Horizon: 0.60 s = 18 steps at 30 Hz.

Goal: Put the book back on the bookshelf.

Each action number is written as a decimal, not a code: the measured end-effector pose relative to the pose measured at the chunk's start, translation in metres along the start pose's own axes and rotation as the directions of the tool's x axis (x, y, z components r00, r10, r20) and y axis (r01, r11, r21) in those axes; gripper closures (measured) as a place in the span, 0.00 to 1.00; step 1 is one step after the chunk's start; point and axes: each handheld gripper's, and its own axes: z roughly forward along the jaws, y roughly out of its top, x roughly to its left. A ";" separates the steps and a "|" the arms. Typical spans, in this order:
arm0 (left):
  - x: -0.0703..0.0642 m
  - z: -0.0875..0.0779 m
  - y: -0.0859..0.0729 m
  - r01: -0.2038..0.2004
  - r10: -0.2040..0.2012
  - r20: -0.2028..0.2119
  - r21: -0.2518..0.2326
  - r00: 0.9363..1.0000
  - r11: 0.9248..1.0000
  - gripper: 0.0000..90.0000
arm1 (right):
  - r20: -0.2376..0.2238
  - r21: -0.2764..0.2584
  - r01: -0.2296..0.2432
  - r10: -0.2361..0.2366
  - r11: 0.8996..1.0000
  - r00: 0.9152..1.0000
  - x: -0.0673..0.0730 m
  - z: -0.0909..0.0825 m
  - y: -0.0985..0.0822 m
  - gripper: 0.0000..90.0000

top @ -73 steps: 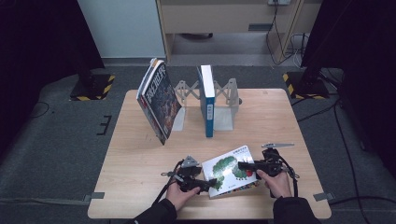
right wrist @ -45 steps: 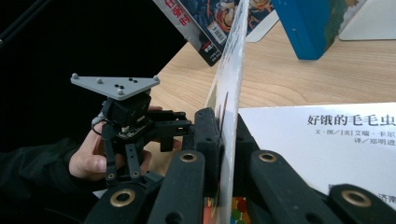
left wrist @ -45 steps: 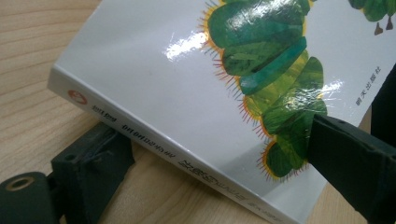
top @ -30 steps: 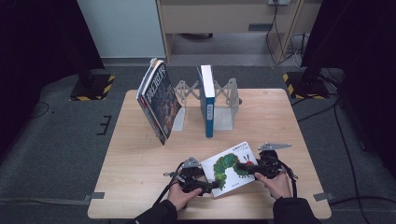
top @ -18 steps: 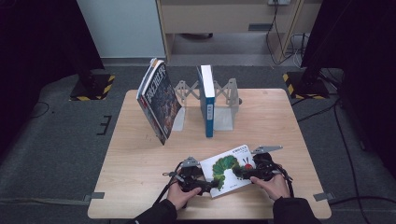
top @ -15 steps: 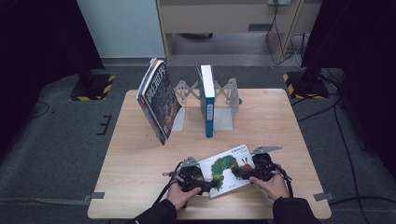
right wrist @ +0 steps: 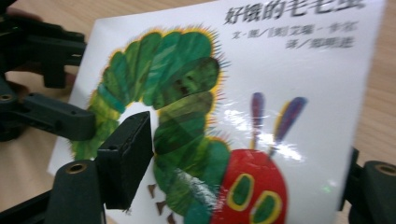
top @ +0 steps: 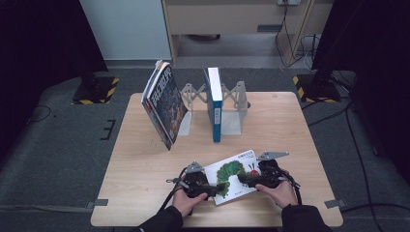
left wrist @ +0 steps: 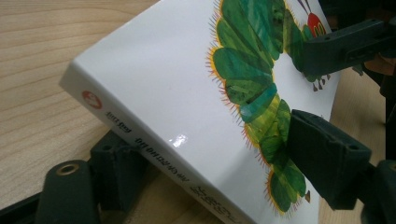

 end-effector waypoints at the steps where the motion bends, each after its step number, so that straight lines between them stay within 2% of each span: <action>1: 0.000 0.000 0.000 0.000 0.000 -0.004 0.000 1.000 1.000 0.25 | 0.020 -0.010 0.005 -0.004 1.000 1.000 -0.001 -0.001 0.000 0.27; 3: 0.000 0.000 0.000 -0.004 0.004 -0.011 0.001 1.000 1.000 0.27 | 0.066 -0.035 0.006 -0.003 0.999 0.998 -0.004 -0.004 0.000 0.28; 5: 0.000 -0.001 0.000 -0.007 0.007 -0.018 0.002 1.000 1.000 0.29 | 0.078 -0.039 -0.012 0.015 0.999 0.997 -0.007 -0.006 -0.002 0.29; 12: 0.000 -0.001 0.000 -0.006 0.006 -0.021 0.002 1.000 1.000 0.32 | 0.144 0.052 -0.001 -0.007 0.999 0.990 -0.010 0.002 -0.006 0.28; 15: 0.000 -0.001 0.000 -0.004 0.004 -0.021 0.001 1.000 1.000 0.32 | 0.135 0.053 -0.046 0.038 0.998 0.990 -0.013 0.003 -0.008 0.29; 18: 0.001 -0.001 0.000 -0.002 0.002 -0.018 0.000 1.000 1.000 0.32 | 0.095 0.059 -0.103 0.097 0.993 0.991 -0.014 0.004 -0.010 0.30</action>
